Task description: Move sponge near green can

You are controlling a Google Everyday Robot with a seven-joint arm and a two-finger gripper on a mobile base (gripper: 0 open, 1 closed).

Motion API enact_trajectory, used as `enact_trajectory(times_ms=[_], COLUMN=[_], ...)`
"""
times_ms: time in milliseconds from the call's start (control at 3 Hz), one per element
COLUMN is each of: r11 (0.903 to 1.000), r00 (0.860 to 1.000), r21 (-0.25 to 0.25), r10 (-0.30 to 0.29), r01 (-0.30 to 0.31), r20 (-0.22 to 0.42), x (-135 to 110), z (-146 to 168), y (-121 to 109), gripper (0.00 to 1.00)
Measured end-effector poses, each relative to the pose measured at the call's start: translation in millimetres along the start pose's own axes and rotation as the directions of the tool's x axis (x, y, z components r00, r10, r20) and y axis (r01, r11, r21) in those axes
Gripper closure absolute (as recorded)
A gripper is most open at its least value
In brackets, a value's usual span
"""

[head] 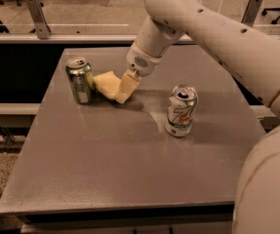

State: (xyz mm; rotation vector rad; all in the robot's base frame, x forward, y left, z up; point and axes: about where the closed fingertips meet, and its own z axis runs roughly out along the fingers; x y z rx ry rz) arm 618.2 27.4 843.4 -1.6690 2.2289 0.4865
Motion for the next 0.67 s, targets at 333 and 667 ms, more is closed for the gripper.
enact_trajectory(times_ms=[333, 667], r11=[1.0, 1.0], r00=[1.0, 1.0], r21=[-0.003, -0.003], r10=[0.0, -0.001], r01=[0.0, 0.001], r20=[-0.002, -0.002], x=[-0.4, -0.5], z=[2.1, 2.6], y=[0.2, 0.3], gripper=[0.0, 0.0])
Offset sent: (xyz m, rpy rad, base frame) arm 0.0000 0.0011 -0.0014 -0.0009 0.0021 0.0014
